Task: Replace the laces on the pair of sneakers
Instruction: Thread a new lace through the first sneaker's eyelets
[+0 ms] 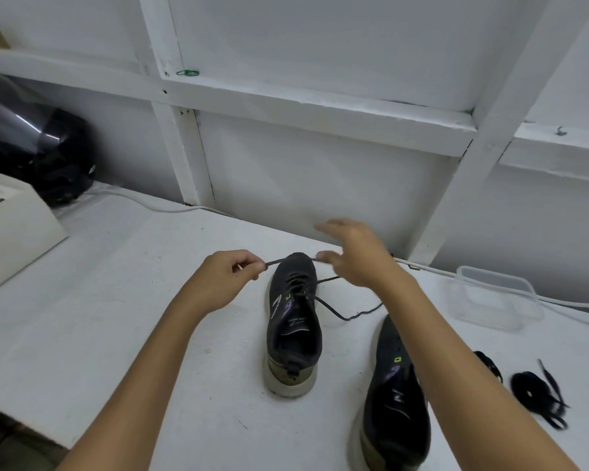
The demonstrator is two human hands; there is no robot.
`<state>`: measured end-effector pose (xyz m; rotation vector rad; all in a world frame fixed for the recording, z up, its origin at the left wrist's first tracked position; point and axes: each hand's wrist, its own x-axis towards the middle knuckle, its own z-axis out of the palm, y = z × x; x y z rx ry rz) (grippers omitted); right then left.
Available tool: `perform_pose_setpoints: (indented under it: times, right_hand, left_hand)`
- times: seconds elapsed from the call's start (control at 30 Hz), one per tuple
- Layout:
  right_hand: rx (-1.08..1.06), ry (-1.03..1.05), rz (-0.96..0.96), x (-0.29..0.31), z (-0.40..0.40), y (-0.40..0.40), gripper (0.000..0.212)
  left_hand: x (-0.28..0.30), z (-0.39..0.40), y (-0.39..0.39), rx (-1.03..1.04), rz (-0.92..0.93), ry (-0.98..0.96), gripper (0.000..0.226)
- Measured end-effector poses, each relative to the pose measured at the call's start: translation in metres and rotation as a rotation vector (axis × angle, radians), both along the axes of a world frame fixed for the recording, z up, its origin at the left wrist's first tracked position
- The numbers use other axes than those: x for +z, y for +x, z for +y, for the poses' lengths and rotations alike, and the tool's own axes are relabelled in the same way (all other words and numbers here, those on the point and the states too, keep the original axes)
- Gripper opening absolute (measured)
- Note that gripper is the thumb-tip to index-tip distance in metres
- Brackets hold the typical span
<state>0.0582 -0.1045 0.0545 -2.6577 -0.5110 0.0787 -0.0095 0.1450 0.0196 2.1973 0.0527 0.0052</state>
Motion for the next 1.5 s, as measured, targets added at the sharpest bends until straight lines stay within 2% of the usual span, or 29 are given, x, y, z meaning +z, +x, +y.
perform_pose_setpoints:
  times: [0.07,0.13,0.23,0.3,0.37,0.43,0.47,0.57,0.8,1.0,1.07,1.13,1.17,1.23,1.3,1.37,1.5]
  right_hand:
    - [0.131,0.085,0.065,-0.004,0.014,-0.007,0.037]
    - [0.125,0.079,0.072,-0.008,0.023,-0.008,0.015]
    - [-0.003,-0.017,0.002,-0.008,0.017,-0.003,0.017]
    - [-0.037,0.027,0.030,-0.008,0.008,0.000,0.018]
    - [0.041,0.125,0.106,-0.010,0.006,-0.002,0.019]
    - [0.143,0.168,0.168,-0.012,0.014,-0.007,0.034]
    - [0.172,0.171,0.175,-0.014,0.019,-0.010,0.033]
    - [0.175,0.143,0.144,-0.019,0.030,-0.012,0.008]
    - [-0.032,0.077,0.052,-0.016,0.015,0.002,0.016]
    - [-0.151,0.053,-0.023,-0.026,0.016,0.005,0.015]
    - [-0.146,0.088,-0.037,-0.030,0.015,0.001,0.033]
    - [-0.089,0.171,0.010,-0.033,0.012,-0.007,0.057]
    - [-0.063,0.219,0.036,-0.035,0.011,-0.010,0.060]
    - [-0.029,0.261,0.043,-0.038,0.008,-0.016,0.048]
    - [0.036,0.222,0.030,-0.040,0.007,-0.022,0.022]
    - [0.116,0.139,0.052,-0.043,0.007,-0.029,0.007]
    - [0.200,-0.006,0.022,-0.051,0.015,-0.039,0.016]
  left_hand:
    - [0.003,-0.013,0.004,-0.034,-0.028,-0.042,0.014]
    - [0.006,-0.021,0.007,-0.071,-0.043,-0.065,0.013]
    - [0.001,-0.017,0.004,-0.096,-0.018,0.002,0.015]
    - [-0.005,-0.010,0.000,-0.084,0.010,0.009,0.016]
    - [-0.007,-0.007,-0.003,-0.055,-0.004,-0.057,0.014]
    - [-0.004,-0.010,-0.001,-0.044,-0.033,-0.111,0.012]
    - [-0.002,-0.012,0.000,-0.050,-0.042,-0.120,0.012]
    - [0.001,-0.016,0.003,-0.071,-0.049,-0.105,0.012]
    - [-0.014,0.000,-0.007,-0.098,0.090,0.003,0.016]
    - [-0.026,-0.002,-0.010,-0.085,0.189,-0.097,0.026]
    - [-0.032,-0.006,-0.011,-0.066,0.232,-0.148,0.030]
    - [-0.039,-0.009,-0.012,-0.019,0.237,-0.198,0.023]
    - [-0.041,-0.011,-0.012,0.013,0.233,-0.237,0.018]
    - [-0.044,-0.016,-0.012,0.075,0.208,-0.318,0.014]
    - [-0.047,-0.020,-0.012,0.125,0.167,-0.300,0.011]
    - [-0.050,-0.025,-0.012,0.167,0.128,-0.294,0.010]
    - [-0.057,-0.033,-0.014,0.222,0.120,-0.482,0.011]
